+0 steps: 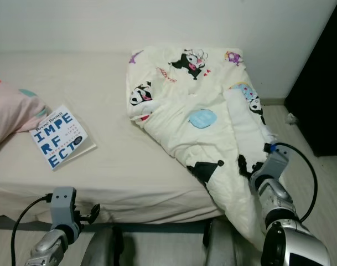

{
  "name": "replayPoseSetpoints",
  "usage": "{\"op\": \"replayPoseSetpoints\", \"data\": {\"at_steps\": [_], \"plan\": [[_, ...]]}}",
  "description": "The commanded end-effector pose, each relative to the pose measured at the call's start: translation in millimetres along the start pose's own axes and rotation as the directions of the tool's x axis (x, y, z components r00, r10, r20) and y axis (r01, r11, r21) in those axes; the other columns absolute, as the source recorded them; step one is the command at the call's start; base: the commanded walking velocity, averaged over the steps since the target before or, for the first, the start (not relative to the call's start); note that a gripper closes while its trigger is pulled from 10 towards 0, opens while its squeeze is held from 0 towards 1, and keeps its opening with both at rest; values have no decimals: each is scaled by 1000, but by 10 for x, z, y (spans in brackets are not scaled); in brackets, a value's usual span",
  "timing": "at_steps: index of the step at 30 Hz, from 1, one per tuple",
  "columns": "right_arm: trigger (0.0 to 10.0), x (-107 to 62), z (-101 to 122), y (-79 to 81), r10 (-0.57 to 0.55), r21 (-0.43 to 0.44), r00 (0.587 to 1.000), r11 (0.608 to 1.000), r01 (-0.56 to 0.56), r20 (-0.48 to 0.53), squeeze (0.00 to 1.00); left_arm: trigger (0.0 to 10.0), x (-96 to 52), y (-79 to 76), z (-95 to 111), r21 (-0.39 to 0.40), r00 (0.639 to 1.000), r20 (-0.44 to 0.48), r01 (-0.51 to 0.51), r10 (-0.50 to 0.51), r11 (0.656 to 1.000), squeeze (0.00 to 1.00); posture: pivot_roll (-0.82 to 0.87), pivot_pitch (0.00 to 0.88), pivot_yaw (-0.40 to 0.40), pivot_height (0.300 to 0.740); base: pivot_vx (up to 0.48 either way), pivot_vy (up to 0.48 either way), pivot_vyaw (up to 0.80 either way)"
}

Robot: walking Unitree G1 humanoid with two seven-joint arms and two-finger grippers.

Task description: Clean up the room

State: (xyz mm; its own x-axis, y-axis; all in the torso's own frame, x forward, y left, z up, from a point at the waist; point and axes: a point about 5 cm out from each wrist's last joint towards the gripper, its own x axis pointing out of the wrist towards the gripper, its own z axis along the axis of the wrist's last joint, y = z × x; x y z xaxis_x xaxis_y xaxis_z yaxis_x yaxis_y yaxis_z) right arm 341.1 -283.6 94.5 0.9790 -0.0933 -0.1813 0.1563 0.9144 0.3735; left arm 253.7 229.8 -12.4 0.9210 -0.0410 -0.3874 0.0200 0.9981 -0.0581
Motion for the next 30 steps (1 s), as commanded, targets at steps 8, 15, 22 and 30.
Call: {"op": "replayPoseSetpoints", "data": {"at_steps": [8, 15, 22, 30], "plan": [[10000, 91, 331, 224, 169, 100, 970, 977, -188, 175, 0, 10000, -96, -29, -157, 19, 999, -42, 29, -28, 999, 0, 60, 238, 6, 493, 0, 0, 0], [10000, 133, 507, 386, 270, 104, 929, 947, -303, 252, 0, 10000, -115, -38, -182, 18, 999, -46, 31, -30, 999, 0, 59, 244, 6, 493, 0, 0, 0], [10000, 200, 249, 480, 167, 52, 984, 984, -170, 68, 0, 10000, -118, -19, -151, 15, 999, -30, 23, -23, 1000, 0, 67, 247, -2, 493, 0, 0, 0], [10000, 215, 173, 524, 143, 52, 989, 988, -144, 21, 0, 10000, -131, 31, -126, 13, 1000, -17, 7, -7, 1000, 0, 70, 247, -4, 493, 0, 0, 0]]}}
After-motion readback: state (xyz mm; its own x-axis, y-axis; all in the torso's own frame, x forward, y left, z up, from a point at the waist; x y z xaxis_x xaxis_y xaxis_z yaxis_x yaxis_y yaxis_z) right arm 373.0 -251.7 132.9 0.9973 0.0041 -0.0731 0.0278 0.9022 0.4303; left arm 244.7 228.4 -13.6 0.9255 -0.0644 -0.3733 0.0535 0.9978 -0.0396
